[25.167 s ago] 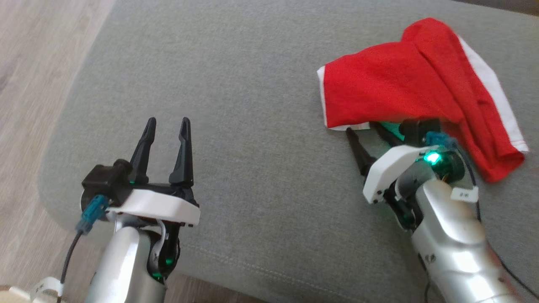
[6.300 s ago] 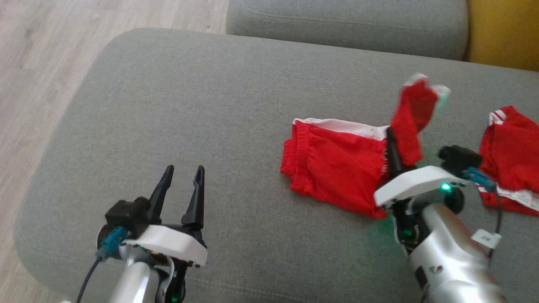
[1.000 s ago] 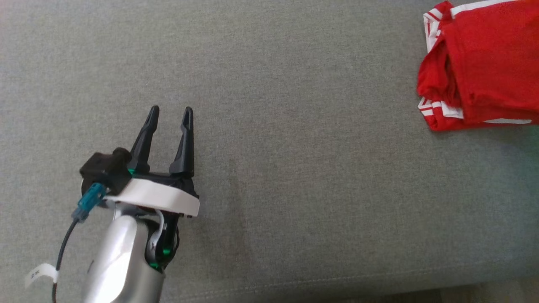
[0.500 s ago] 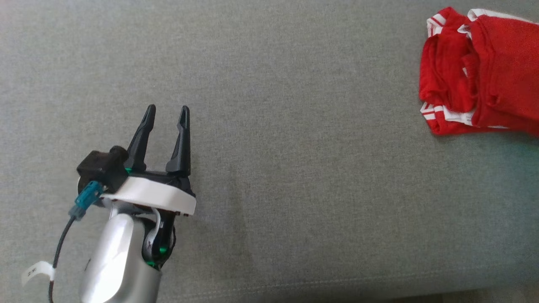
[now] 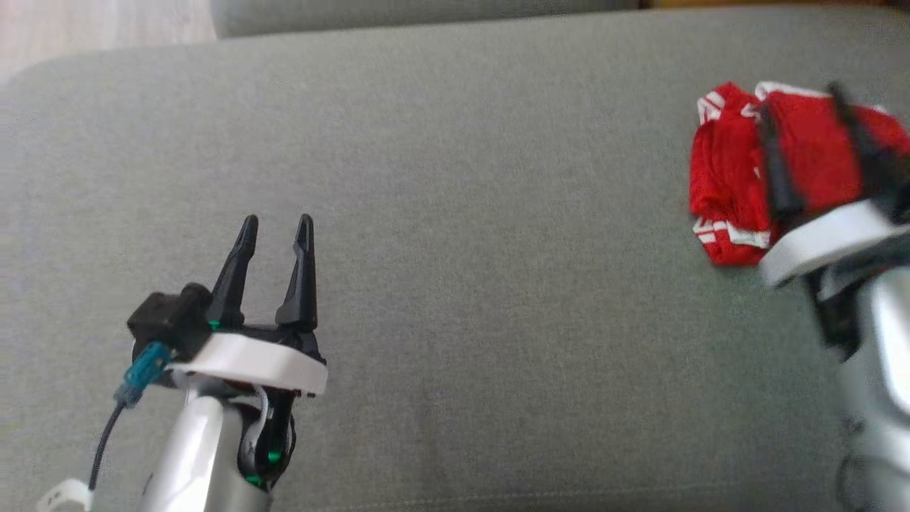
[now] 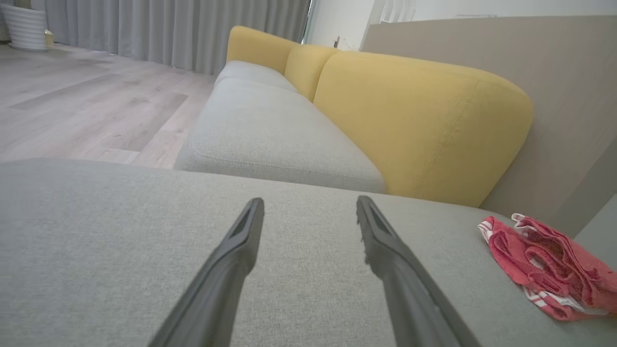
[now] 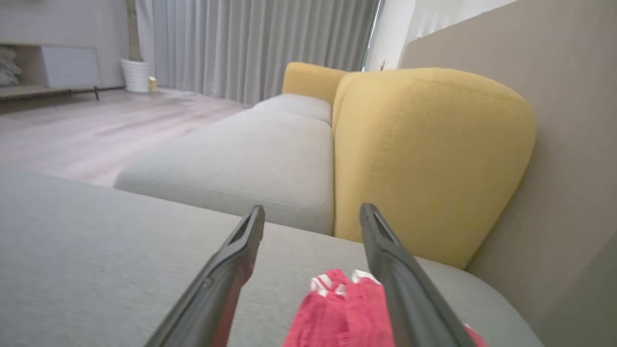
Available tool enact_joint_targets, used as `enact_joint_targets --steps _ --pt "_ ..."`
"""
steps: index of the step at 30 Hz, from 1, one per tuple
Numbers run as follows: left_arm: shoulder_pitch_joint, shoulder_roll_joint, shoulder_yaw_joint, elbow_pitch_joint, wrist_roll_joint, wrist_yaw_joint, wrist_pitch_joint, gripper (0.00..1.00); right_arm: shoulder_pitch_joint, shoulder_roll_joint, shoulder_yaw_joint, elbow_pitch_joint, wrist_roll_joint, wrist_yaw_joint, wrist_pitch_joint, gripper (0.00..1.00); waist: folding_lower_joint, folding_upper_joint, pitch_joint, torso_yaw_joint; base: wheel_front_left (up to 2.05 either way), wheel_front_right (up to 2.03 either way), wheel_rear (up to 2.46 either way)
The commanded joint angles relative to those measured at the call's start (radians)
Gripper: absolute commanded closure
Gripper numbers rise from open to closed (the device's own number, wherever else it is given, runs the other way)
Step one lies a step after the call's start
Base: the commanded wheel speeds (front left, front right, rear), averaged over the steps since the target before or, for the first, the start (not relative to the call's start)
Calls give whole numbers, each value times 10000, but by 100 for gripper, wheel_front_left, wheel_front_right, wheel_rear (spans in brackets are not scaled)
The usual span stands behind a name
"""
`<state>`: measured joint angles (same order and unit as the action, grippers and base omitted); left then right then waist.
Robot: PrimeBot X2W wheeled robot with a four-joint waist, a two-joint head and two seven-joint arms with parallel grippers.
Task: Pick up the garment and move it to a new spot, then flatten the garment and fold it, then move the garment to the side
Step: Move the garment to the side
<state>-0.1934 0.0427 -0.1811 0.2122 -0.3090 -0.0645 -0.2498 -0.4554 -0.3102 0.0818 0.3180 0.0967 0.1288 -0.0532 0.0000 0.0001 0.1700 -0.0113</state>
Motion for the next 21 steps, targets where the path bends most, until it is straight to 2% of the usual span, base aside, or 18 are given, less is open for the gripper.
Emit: enact_joint_targets --steps 1,7,11,17,21 --pt "-93 75 378 -418 -51 42 -120 0 217 307 171 -384 17 19 -301 0 0 -1 -493 209 0 0 0" --pt "410 75 341 -373 -101 4 -120 0 1266 1691 271 -356 -121 19 -1061 0 0 -1 -1149 493 0 0 0" --pt "751 75 329 -378 -50 -41 -120 0 2054 2287 49 -359 -362 19 -1529 0 0 -1 -1409 625 0 0 0" --pt "1348 75 343 -582 49 43 -120 0 2986 2585 97 -388 -561 19 -1959 0 0 -1 -1534 625 0 0 0" --pt "1579 75 427 -702 31 152 -120 0 3299 2595 227 -429 46 19 -2055 0 0 -1 -1545 624 0 0 0"
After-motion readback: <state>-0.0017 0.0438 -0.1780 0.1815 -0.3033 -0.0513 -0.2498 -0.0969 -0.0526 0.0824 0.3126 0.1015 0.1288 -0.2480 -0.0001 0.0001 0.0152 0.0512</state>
